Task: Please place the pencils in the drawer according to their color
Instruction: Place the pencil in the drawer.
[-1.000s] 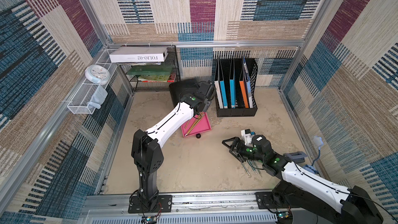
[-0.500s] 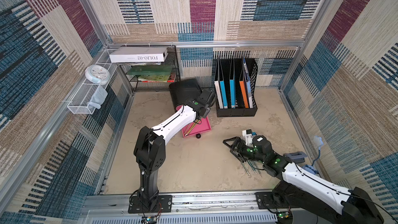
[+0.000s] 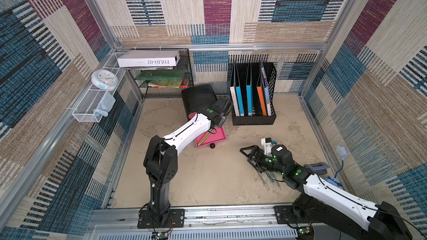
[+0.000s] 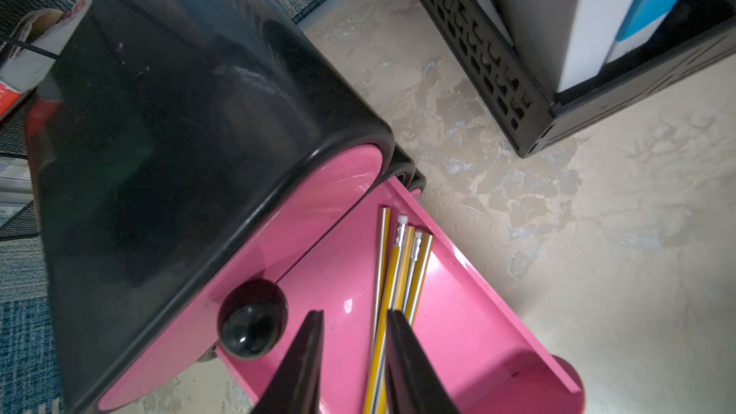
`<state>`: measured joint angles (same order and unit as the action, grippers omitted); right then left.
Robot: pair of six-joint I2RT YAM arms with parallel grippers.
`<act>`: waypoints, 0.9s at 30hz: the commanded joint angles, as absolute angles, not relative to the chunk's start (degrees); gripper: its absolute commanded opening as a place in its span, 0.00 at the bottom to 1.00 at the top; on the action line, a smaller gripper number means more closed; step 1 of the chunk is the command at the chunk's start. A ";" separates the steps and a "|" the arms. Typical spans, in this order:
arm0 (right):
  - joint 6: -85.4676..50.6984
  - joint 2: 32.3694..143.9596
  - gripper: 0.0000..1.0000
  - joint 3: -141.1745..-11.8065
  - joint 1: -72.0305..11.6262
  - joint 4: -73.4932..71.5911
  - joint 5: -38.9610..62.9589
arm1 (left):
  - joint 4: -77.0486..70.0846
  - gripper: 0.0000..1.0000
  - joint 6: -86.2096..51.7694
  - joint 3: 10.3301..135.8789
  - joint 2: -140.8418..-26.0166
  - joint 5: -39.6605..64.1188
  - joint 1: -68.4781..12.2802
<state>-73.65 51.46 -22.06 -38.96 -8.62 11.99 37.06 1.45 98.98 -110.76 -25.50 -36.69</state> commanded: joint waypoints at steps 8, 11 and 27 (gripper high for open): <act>-72.61 51.44 0.99 -22.57 -39.02 -9.76 12.24 | 40.26 0.36 -6.18 101.38 -105.48 -23.38 -36.74; -72.09 53.25 0.99 -22.99 -39.02 -11.98 14.64 | 43.05 0.37 -8.95 102.72 -103.96 -23.58 -36.69; -68.34 71.34 0.99 -30.74 -41.81 -29.14 21.38 | 56.57 0.49 -24.61 112.71 -99.56 -12.14 -23.31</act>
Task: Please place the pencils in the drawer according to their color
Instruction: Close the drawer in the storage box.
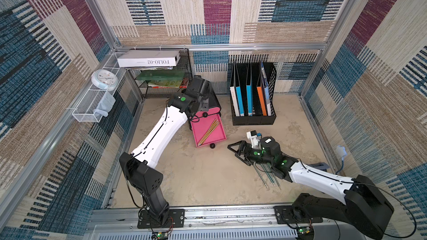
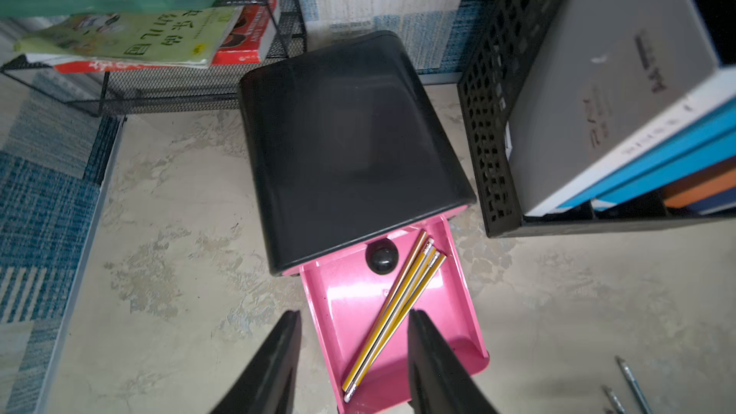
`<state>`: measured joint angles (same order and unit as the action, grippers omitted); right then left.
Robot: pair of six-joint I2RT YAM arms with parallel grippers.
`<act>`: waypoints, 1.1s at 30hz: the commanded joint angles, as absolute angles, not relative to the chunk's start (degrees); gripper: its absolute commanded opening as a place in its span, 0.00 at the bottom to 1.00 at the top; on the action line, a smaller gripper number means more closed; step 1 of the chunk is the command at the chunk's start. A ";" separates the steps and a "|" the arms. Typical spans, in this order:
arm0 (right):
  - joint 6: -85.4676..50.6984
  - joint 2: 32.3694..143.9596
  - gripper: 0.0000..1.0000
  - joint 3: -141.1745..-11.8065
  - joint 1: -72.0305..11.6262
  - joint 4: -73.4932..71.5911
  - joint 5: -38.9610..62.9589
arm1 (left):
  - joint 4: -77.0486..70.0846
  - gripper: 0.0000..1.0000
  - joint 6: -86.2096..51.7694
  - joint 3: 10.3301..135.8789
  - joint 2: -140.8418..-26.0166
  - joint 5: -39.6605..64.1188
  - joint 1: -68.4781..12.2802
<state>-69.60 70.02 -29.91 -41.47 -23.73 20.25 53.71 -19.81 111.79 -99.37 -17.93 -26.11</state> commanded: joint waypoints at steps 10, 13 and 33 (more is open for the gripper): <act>-67.28 77.36 0.99 -30.99 -42.80 -37.43 19.67 | 58.49 0.49 -32.17 112.15 -105.16 2.83 -11.17; -66.79 78.99 0.99 -30.67 -42.82 -39.25 18.27 | 58.51 0.49 -31.86 112.60 -107.15 3.93 -9.48; -68.73 98.50 0.99 -37.07 -42.81 -49.72 18.04 | 56.23 0.47 -32.02 117.37 -116.45 7.25 -7.21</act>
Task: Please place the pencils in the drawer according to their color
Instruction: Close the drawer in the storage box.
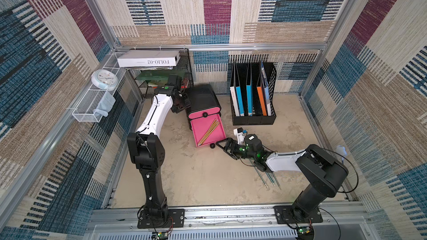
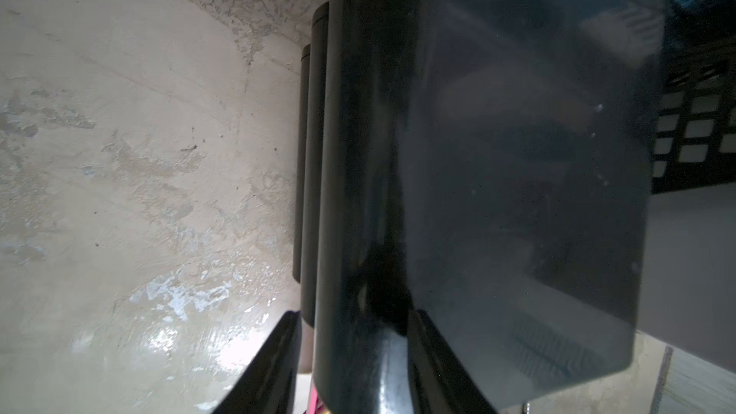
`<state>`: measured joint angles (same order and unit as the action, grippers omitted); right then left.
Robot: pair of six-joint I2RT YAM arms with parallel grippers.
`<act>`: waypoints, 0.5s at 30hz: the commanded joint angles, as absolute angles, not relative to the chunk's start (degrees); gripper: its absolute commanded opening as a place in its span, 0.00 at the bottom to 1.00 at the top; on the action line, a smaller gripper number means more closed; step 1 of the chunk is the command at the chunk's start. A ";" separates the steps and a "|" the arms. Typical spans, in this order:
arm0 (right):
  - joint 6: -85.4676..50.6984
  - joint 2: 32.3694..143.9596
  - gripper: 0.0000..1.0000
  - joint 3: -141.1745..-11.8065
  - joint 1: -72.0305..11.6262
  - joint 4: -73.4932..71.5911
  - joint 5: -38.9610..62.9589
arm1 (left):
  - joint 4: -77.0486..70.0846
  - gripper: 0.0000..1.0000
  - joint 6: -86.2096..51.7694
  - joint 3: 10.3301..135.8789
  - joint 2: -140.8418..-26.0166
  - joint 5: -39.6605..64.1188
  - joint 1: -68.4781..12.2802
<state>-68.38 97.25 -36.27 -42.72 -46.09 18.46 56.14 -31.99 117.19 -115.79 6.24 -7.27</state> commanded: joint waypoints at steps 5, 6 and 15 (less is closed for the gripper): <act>-68.97 102.69 0.99 -39.18 -42.80 -50.81 17.03 | 55.60 0.46 -32.22 116.75 -117.23 8.26 -7.21; -69.13 103.46 0.99 -39.64 -42.80 -50.97 16.69 | 55.42 0.45 -32.20 116.46 -117.33 8.39 -7.21; -70.59 110.34 0.99 -45.01 -42.85 -51.80 15.02 | 53.89 0.44 -31.98 113.36 -117.07 9.13 -7.21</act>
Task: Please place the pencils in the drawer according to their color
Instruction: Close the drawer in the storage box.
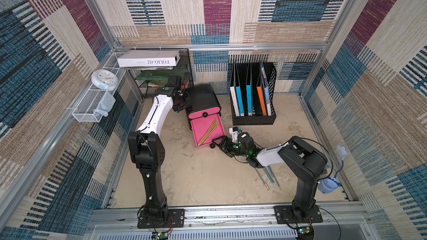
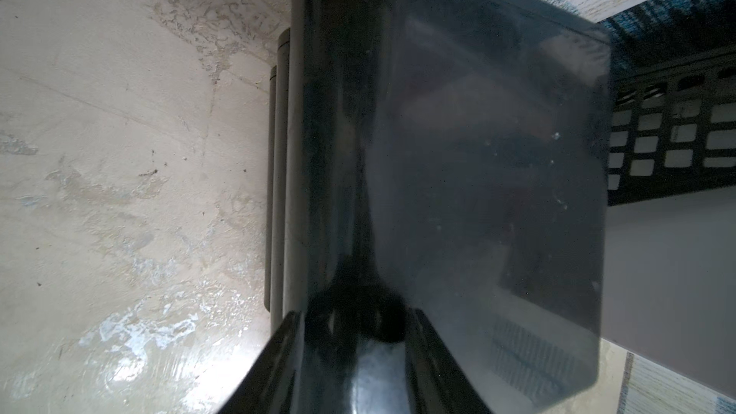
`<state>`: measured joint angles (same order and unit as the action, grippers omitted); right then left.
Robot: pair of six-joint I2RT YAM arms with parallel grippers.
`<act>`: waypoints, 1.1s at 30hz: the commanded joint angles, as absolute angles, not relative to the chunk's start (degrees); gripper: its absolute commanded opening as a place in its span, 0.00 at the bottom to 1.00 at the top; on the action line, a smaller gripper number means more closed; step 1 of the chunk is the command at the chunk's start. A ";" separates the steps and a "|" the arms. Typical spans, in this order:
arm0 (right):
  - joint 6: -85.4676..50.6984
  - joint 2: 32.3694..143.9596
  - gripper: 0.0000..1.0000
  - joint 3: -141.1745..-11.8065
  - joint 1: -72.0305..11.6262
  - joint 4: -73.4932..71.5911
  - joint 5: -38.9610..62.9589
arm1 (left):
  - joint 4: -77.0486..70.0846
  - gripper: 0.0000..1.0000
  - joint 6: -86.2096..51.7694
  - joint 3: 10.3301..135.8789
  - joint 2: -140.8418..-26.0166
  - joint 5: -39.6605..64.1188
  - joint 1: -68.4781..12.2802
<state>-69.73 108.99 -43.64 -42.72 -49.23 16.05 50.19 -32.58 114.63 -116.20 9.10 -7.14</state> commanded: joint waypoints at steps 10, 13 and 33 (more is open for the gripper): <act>-70.94 112.44 0.99 -53.27 -42.53 -50.16 15.29 | 51.75 0.42 -32.42 109.39 -115.94 10.10 -7.21; -70.75 111.82 0.99 -55.06 -42.53 -48.99 15.29 | 51.03 0.41 -32.50 108.16 -115.54 10.44 -7.21; -69.14 112.87 0.99 -61.65 -40.87 -43.46 17.95 | 49.74 0.36 -32.87 104.94 -113.84 12.03 -7.38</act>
<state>-69.60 114.72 -64.10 -40.82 -41.56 17.67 39.48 -33.41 106.02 -112.79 9.30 -7.05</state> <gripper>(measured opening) 0.991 0.367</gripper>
